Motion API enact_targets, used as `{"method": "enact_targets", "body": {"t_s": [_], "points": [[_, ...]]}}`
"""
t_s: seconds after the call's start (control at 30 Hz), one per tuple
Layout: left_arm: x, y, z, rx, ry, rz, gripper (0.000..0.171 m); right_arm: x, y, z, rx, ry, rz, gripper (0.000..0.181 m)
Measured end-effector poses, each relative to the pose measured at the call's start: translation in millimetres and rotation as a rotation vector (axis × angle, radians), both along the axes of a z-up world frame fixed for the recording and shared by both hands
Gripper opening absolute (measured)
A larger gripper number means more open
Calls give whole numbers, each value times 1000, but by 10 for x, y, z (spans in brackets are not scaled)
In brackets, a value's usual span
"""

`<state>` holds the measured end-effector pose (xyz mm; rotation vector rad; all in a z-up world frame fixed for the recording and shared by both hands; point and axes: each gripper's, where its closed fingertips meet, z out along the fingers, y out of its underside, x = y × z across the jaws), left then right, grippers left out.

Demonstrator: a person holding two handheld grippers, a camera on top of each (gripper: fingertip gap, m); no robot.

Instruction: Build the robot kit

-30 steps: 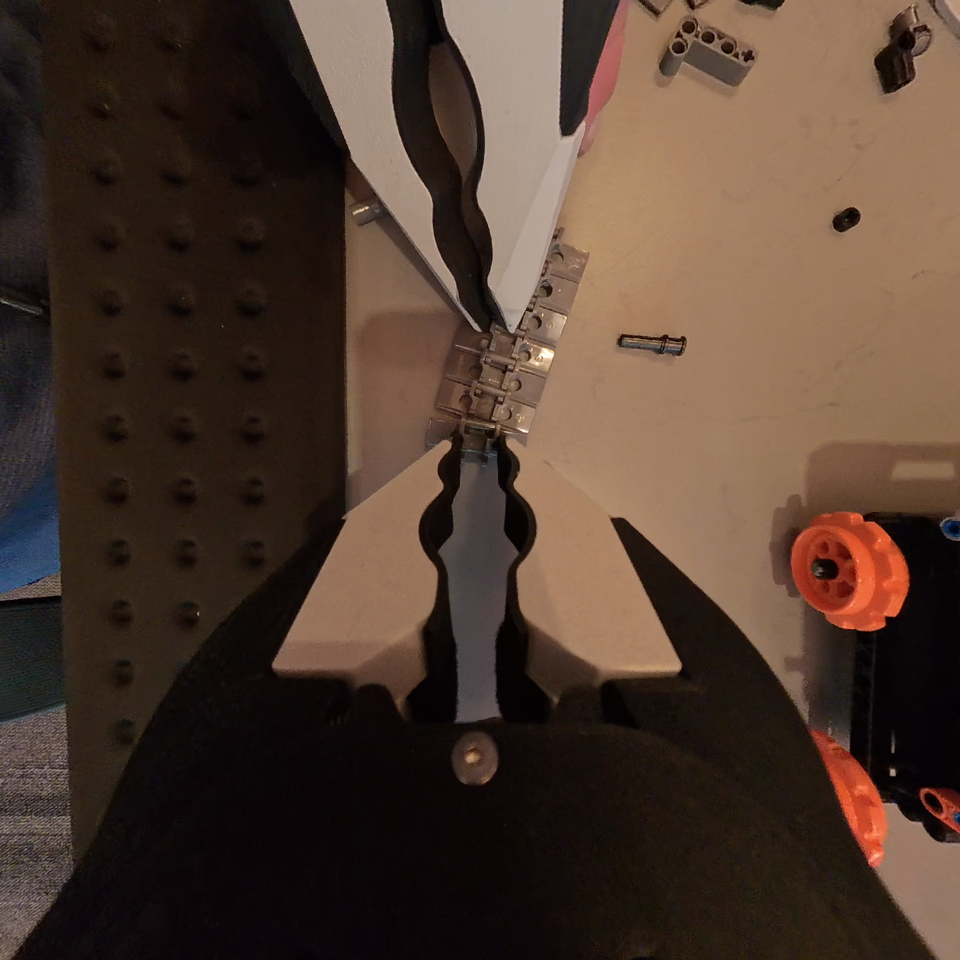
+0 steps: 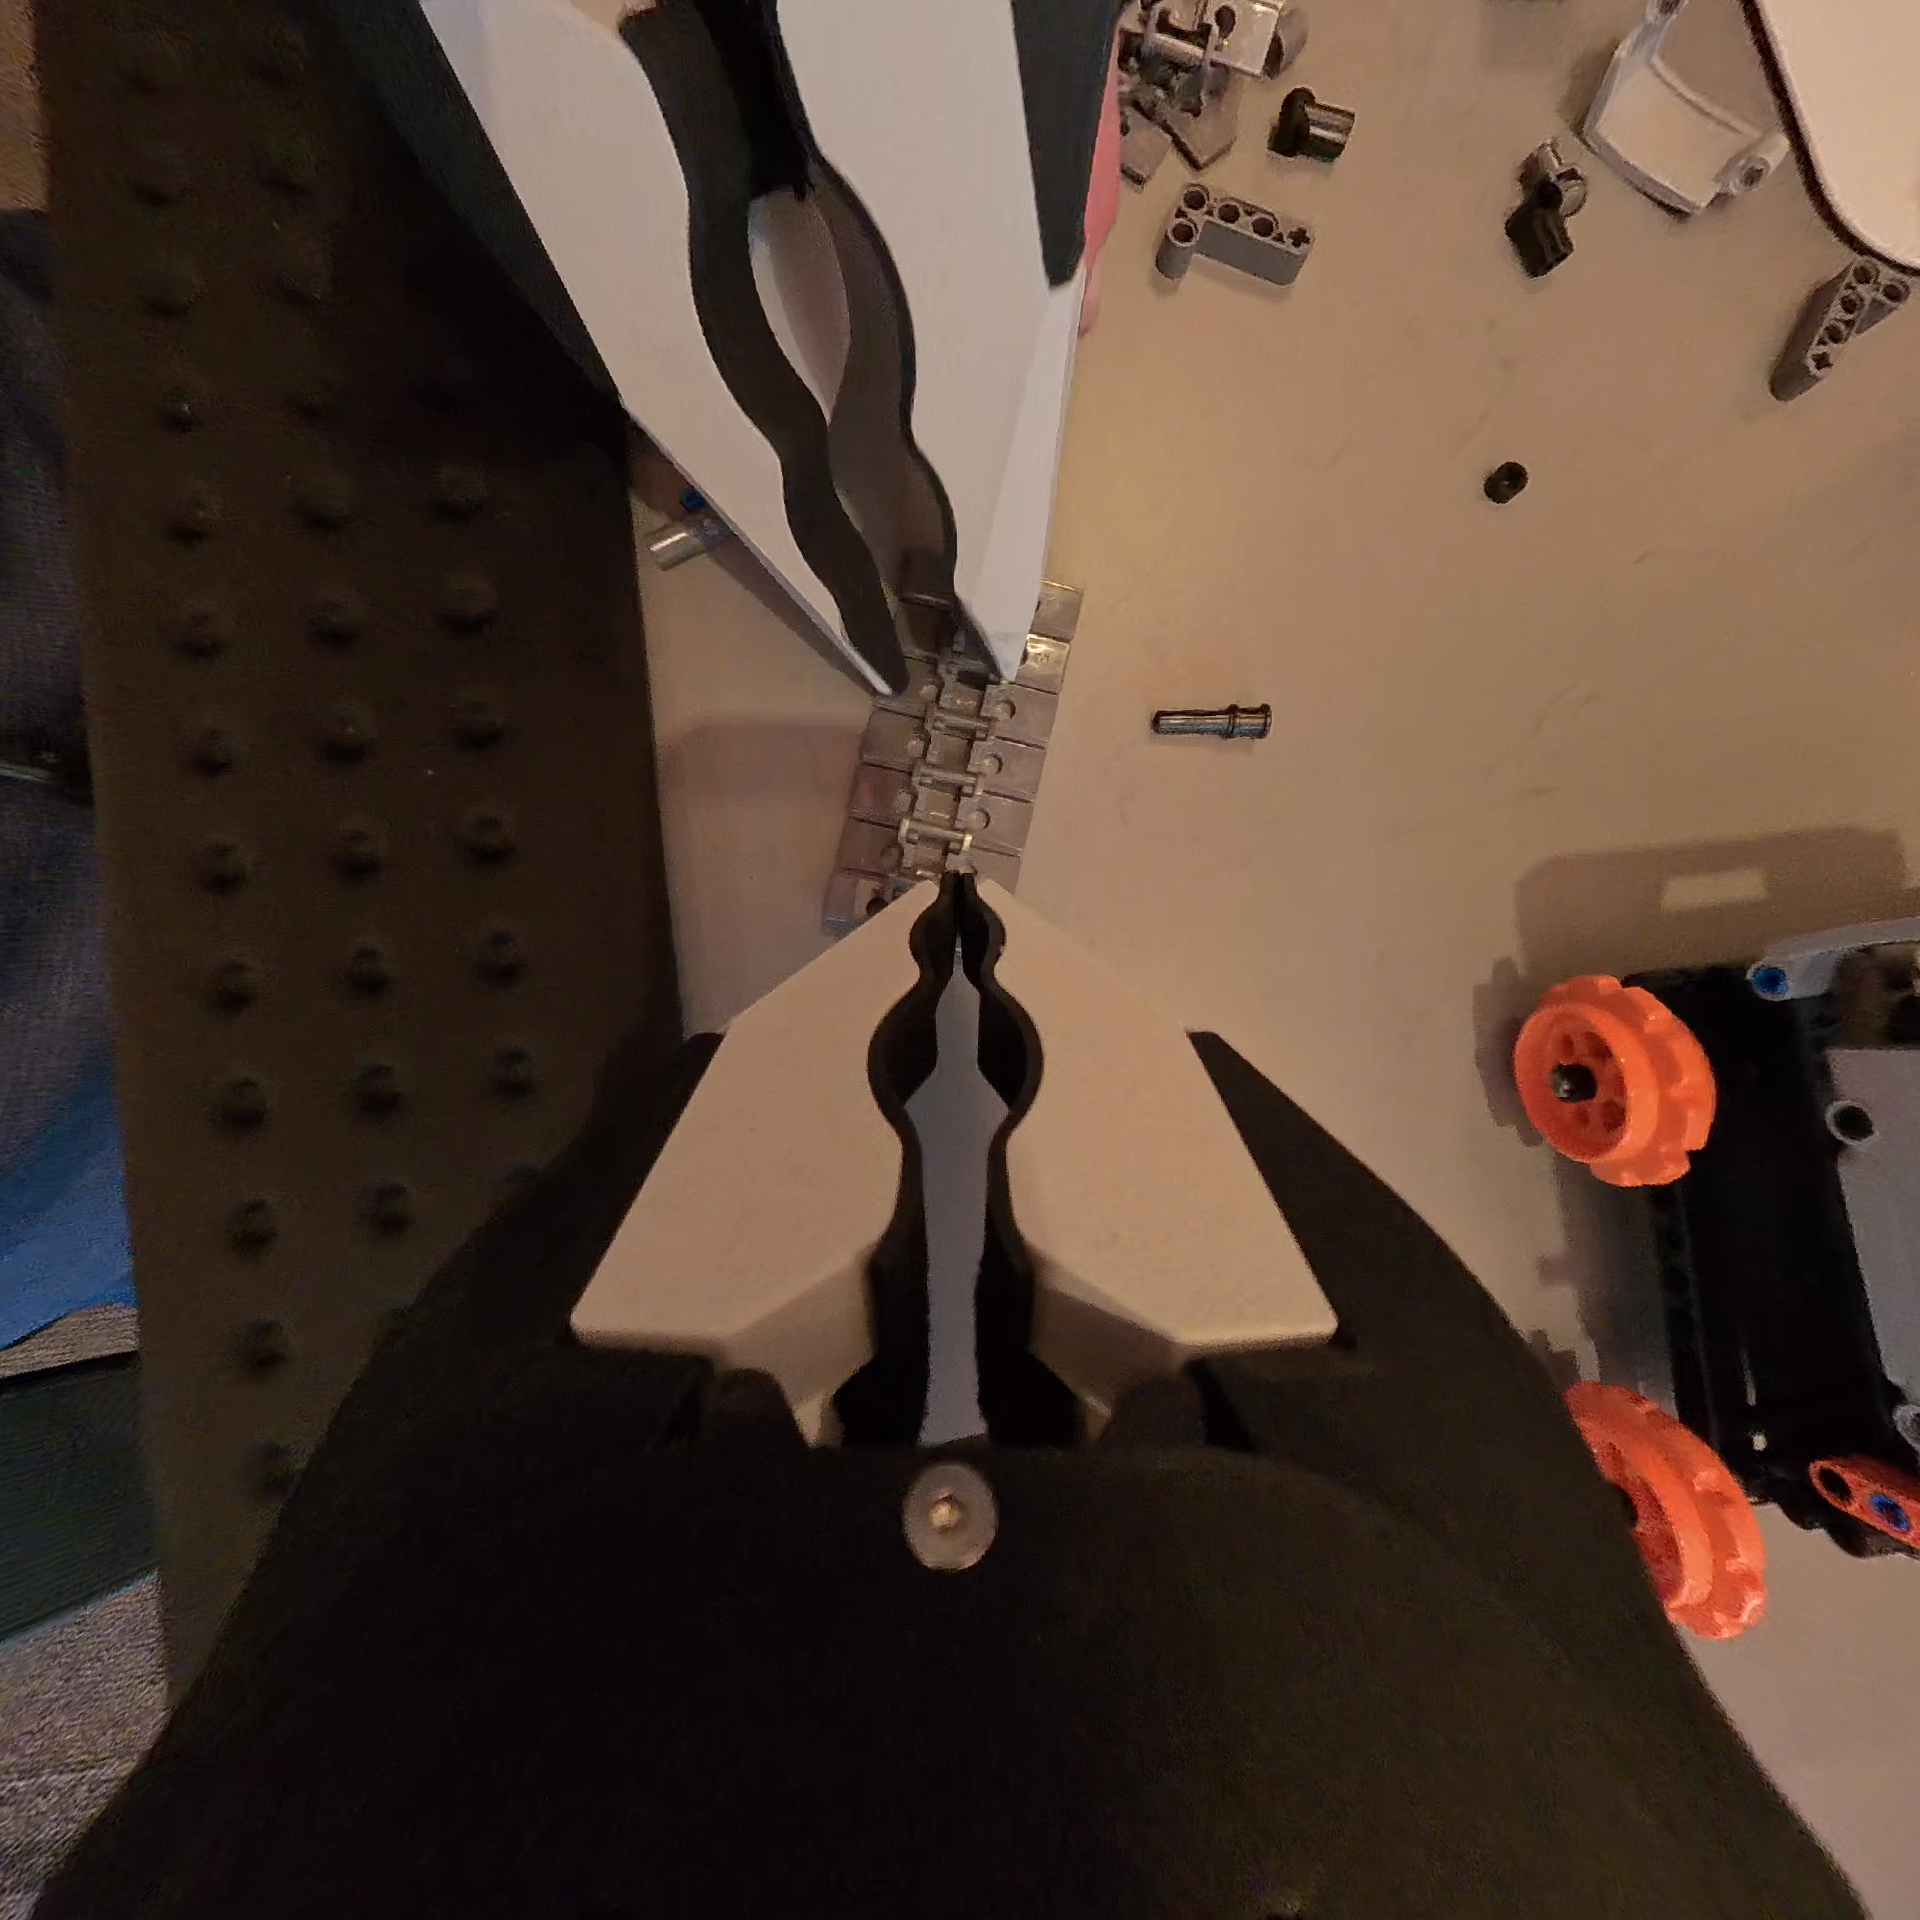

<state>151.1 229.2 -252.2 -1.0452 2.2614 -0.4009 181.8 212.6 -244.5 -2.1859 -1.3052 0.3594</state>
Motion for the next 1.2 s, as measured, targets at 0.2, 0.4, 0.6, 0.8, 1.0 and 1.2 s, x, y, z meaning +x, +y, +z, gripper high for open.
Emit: {"method": "enact_targets", "body": {"t_s": [0.2,0.4,0.6,0.8,1.0,1.2], "points": [[-92,169,4,40,21,33,18,-44,-8,-71,-6,-8,22,0],[-113,152,-47,27,41,23,13,-63,-39,-104,-31,-28,37,0],[-132,154,-45,19,50,25,15,-57,-42,-112,-75,-83,25,0],[-240,192,-6,8,79,38,21,-64,-22,-129,-126,-180,34,0],[-380,253,171,23,44,52,20,-64,-23,-135,-186,-219,58,0],[-441,300,161,24,47,64,20,-63,-21,-143,-232,-254,73,0]]}}
